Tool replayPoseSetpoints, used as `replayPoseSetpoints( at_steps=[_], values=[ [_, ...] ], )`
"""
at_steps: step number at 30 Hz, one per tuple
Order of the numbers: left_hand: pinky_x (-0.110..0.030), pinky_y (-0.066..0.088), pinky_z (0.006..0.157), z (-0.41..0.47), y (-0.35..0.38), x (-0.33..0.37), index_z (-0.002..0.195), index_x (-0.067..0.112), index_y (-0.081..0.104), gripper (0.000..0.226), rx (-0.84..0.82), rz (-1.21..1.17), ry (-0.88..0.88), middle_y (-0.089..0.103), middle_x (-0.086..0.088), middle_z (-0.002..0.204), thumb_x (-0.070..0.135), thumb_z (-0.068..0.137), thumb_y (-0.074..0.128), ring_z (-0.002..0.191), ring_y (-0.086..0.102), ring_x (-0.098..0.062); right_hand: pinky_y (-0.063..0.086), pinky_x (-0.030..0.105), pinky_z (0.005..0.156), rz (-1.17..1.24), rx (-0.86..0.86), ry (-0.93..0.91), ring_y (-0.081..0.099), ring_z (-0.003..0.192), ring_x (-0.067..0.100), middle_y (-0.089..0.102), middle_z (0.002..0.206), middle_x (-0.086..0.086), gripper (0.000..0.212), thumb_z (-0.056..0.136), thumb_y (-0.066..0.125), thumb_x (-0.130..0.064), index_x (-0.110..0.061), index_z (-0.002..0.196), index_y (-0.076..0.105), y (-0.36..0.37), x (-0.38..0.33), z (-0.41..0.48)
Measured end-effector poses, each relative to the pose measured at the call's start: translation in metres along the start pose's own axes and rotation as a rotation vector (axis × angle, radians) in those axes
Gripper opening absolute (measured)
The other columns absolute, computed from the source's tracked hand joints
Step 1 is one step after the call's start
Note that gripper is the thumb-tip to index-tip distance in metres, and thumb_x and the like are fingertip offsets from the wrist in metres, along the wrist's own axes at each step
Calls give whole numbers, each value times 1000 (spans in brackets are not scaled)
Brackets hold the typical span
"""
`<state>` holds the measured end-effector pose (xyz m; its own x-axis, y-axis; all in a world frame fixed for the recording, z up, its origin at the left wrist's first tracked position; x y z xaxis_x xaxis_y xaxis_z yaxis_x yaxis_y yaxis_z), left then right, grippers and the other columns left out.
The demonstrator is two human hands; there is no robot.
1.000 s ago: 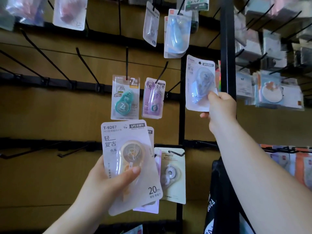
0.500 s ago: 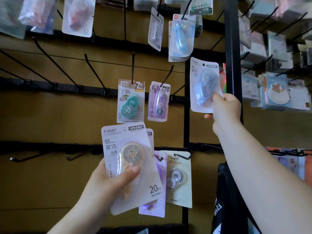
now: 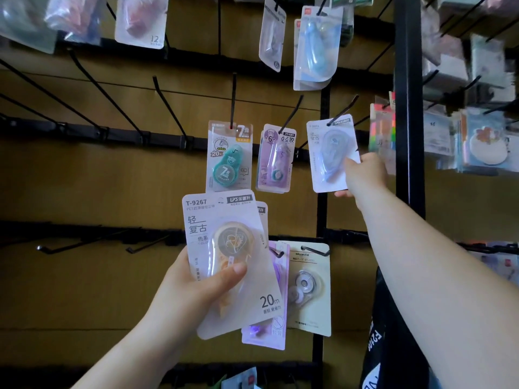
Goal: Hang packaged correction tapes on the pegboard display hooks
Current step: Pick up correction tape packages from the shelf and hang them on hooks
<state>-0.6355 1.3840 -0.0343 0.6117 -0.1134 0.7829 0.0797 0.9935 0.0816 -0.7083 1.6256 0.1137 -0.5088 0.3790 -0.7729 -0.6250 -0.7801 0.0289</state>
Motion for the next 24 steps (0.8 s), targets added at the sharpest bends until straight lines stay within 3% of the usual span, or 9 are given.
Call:
replayPoseSetpoints(
  at_steps=[3,4,5,7,10,13,15,19,24],
  values=[
    [-42,54,80,1,-2,-1,97,30,64,54,-9,1,6,74,-1,97,41,44,74,88,71,-21,49,38,89,-110,125,-213,50,112,31,42,135,13,43,88,46,-4,-9,130,34,2,-6,-17],
    [-41,54,79,1,-2,-3,97,30,64,55,-7,1,4,74,-1,97,40,44,75,88,71,-21,44,34,96,-115,173,-320,44,119,28,42,134,13,42,86,49,-4,-8,126,37,2,-11,-30],
    [-41,54,78,2,-2,-3,97,29,64,56,-4,0,2,74,-1,96,40,43,75,87,72,-21,41,21,95,-89,194,-412,43,117,24,45,128,12,34,86,50,-6,-8,119,42,1,-16,-46],
    [-40,55,77,3,-1,-5,97,30,63,57,-2,-1,3,74,-1,96,39,43,76,87,71,-22,35,2,68,6,74,-484,49,94,9,55,99,2,7,87,50,-12,-14,93,47,6,-20,-76],
    [-41,55,77,5,0,-5,95,29,65,55,16,-18,24,74,-2,96,39,41,76,87,71,-23,35,6,52,15,-343,-407,46,55,-2,48,61,-9,24,86,56,-26,-21,65,46,26,-14,-119],
    [-45,54,81,5,0,-4,94,27,66,55,51,-34,49,74,-4,96,40,41,76,89,71,-25,37,19,57,-9,-665,-238,45,58,7,52,64,-6,24,86,57,-28,-23,64,48,40,3,-149],
    [-45,54,80,4,0,-4,94,27,66,57,69,-35,51,74,-3,96,40,41,76,88,71,-24,38,22,55,41,-743,-152,47,59,12,54,66,-1,26,88,55,-23,-22,63,49,42,12,-156],
    [-37,57,65,2,1,-6,93,30,63,42,107,-28,3,75,5,91,32,52,72,80,72,-15,35,21,55,61,-635,-149,43,61,10,48,63,-4,27,91,50,-18,-22,63,48,34,13,-149],
    [-43,54,76,-2,0,-8,90,29,67,32,114,-47,-23,76,-1,90,27,58,65,82,72,-24,33,16,55,158,-296,-195,43,65,11,48,69,-3,16,94,42,-14,-16,79,49,9,7,-113]
  ],
)
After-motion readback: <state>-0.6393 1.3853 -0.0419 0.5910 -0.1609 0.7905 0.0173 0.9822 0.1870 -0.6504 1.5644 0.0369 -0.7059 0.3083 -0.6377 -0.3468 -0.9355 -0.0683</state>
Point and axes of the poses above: each hand's wrist, its own z-axis towards the middle knuckle, its own y-axis out of the palm, x = y × z, the point moved 5 cm from there along z, towards the middle knuckle
